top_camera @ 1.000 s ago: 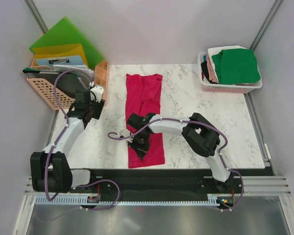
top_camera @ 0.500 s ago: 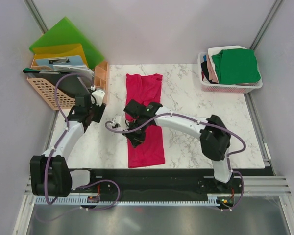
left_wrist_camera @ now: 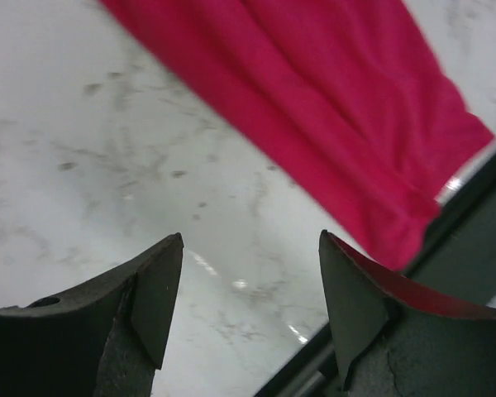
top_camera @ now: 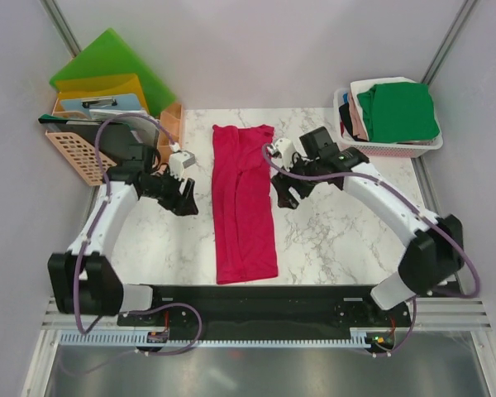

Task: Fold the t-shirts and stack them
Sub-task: Rotate the tshirt 90 degrees

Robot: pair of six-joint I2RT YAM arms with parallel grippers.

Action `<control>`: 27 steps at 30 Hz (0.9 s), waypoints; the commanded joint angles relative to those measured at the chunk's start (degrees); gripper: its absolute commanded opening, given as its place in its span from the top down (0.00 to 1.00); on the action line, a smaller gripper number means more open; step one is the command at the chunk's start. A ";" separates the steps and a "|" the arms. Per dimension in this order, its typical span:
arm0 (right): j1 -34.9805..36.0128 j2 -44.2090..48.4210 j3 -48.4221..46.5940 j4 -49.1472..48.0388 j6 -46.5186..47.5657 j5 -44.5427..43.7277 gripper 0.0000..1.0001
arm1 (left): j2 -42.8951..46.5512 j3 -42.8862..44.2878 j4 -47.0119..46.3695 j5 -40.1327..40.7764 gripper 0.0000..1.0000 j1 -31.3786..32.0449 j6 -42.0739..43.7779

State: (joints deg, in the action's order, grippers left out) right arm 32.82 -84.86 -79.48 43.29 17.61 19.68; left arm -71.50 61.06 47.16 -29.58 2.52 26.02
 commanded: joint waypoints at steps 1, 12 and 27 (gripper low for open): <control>-3.54 -9.00 5.29 8.39 1.54 16.50 0.14 | -10.20 4.24 19.82 -23.75 0.26 0.55 5.79; -10.66 -19.90 2.85 6.80 1.02 27.24 0.13 | -19.61 7.93 9.23 -19.78 0.23 1.25 -2.74; -11.90 -25.53 -0.15 9.89 5.69 26.20 0.17 | -38.45 16.81 16.83 -29.66 0.22 1.34 3.17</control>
State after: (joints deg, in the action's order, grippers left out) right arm 21.71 -110.45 -78.04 54.17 22.11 45.01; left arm -111.50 73.78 65.32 -57.19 3.90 30.09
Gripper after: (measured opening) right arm 0.833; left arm 0.776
